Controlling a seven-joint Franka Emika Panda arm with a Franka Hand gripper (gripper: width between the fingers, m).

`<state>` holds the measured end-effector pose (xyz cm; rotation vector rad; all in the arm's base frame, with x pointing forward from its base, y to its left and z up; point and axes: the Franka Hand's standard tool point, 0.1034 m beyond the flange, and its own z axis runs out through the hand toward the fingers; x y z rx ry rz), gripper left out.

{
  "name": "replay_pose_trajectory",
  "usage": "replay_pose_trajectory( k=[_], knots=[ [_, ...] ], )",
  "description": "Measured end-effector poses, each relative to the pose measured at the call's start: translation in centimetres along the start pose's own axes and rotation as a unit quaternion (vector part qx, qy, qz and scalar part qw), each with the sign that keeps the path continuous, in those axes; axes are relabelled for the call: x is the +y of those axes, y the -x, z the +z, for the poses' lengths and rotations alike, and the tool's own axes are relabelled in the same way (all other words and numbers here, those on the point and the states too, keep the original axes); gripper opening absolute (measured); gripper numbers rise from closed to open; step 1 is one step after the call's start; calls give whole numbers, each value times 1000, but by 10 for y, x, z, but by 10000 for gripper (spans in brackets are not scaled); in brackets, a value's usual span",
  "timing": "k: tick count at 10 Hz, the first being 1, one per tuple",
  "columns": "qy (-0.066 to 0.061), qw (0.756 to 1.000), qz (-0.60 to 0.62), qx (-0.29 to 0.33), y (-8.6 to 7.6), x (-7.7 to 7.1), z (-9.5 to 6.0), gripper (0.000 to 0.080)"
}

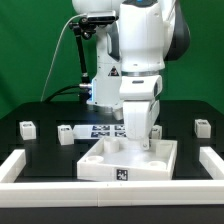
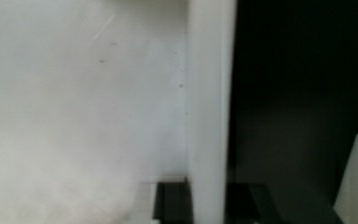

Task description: Assemble one leg

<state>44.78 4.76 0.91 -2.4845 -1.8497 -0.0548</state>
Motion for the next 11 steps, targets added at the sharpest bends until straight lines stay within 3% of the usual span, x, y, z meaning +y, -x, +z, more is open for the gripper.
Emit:
replay_pose_trajectory(
  k=[4,6,10,11],
  knots=[
    [-5,994,-107,-7,5,14,-1,58],
    [6,987,-159,-6,1,24,-1,58],
    [6,988,-152,-6,1,24,-1,58],
    [4,989,-151,-6,-5,23,0,58]
  ],
)
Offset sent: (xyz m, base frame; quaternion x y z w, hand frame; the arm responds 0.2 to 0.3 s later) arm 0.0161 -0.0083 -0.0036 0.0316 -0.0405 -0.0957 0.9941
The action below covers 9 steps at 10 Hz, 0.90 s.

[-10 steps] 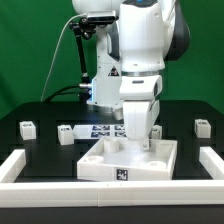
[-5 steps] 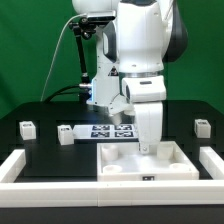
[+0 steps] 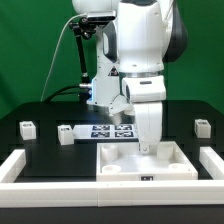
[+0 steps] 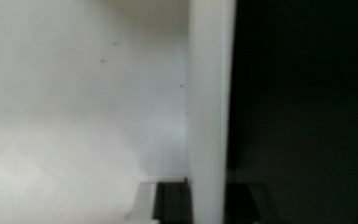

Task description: Assemble one leg

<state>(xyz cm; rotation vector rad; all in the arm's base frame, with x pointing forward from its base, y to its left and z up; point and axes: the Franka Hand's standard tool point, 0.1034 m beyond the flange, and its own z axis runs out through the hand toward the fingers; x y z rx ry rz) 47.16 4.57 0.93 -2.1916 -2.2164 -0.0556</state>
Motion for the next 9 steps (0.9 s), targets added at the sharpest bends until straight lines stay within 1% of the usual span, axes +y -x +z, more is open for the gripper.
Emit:
replay_pose_trajectory(
  k=[1,2,3,5,6,9],
  knots=[
    [-1,1000,-6,0,-9,3,0,58],
    [-7,1000,-9,-1,-17,5,0,58],
    [-8,1000,-13,-2,-22,8,1,58],
    [-4,1000,-14,0,-32,17,1,58],
    [-3,1000,1,1,-36,18,1,58],
    [-6,1000,26,0,-37,18,1,58]
  ],
)
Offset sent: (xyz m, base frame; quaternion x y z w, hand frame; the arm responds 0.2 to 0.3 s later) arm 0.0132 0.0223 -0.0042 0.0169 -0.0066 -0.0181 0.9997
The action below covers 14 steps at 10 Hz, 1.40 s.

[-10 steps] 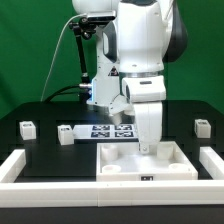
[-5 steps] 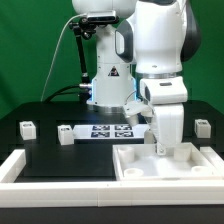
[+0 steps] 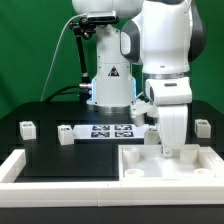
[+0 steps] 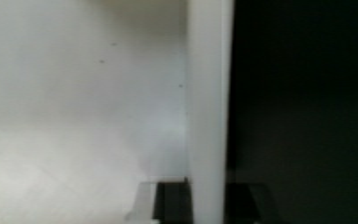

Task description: Assemble one leg

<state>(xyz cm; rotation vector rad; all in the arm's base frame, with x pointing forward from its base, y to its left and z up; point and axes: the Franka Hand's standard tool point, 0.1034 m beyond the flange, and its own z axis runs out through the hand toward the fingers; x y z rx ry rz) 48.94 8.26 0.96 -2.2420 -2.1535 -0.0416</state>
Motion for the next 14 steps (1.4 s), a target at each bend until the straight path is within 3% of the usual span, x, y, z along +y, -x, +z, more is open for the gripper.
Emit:
replay_pose_trajectory(
  k=[1,3,4,5,6,9,11,14],
  knots=[
    [0,1000,0,0,0,0,0,58],
    [0,1000,0,0,0,0,0,355],
    [0,1000,0,0,0,0,0,355],
    [0,1000,1,0,1,0,0,537],
    [0,1000,1,0,1,0,0,614],
    [0,1000,1,0,1,0,0,648],
    [-17,1000,1,-9,4,-4,-6,649],
    [-2,999,42,-14,0,-19,-36,649]
  ],
)
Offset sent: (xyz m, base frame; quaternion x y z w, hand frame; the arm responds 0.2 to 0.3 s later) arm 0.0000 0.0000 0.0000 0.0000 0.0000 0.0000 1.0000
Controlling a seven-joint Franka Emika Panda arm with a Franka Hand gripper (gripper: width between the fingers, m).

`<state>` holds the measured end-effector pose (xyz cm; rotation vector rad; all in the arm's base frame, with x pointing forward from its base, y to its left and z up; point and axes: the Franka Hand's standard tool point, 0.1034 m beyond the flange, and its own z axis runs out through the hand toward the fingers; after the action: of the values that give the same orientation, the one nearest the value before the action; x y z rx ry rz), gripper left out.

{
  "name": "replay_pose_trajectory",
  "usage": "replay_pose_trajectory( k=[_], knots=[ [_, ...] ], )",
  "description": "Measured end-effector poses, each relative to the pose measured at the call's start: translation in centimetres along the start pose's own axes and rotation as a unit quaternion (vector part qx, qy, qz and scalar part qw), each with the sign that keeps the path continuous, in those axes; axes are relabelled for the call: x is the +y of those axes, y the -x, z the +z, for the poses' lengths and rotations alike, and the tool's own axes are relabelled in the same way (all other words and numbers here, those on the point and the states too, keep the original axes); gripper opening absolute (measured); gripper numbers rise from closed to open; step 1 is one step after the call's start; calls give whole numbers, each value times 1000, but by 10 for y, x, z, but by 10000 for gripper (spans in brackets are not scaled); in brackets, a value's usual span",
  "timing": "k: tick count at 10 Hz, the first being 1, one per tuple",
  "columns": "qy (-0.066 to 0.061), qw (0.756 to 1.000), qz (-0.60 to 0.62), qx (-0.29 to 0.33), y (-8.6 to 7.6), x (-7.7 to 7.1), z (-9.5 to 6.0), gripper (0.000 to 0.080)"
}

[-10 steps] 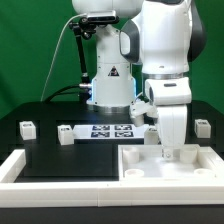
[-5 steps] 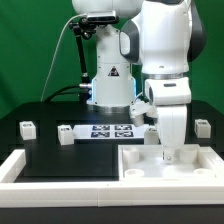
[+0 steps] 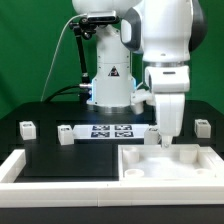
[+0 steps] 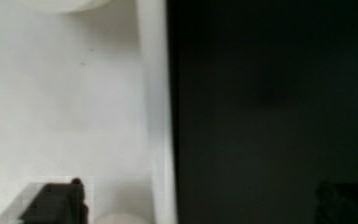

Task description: Assemble one leg

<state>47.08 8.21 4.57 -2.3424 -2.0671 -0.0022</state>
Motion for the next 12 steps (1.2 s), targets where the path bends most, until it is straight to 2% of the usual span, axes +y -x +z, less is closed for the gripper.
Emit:
replay_pose_trajectory(
  k=[2,5,7,9,10,11,12],
  knots=[
    [13,999,34,-2,-4,-13,-21,649],
    [9,998,62,-1,-3,-13,-18,649],
    [9,984,178,2,-4,-17,-17,649],
    [7,951,310,10,-4,-42,-13,649],
    [4,918,395,17,-10,-54,-10,649],
    [-5,885,466,15,-20,-67,-7,649],
    [-8,863,505,14,-32,-76,-7,649]
  ],
)
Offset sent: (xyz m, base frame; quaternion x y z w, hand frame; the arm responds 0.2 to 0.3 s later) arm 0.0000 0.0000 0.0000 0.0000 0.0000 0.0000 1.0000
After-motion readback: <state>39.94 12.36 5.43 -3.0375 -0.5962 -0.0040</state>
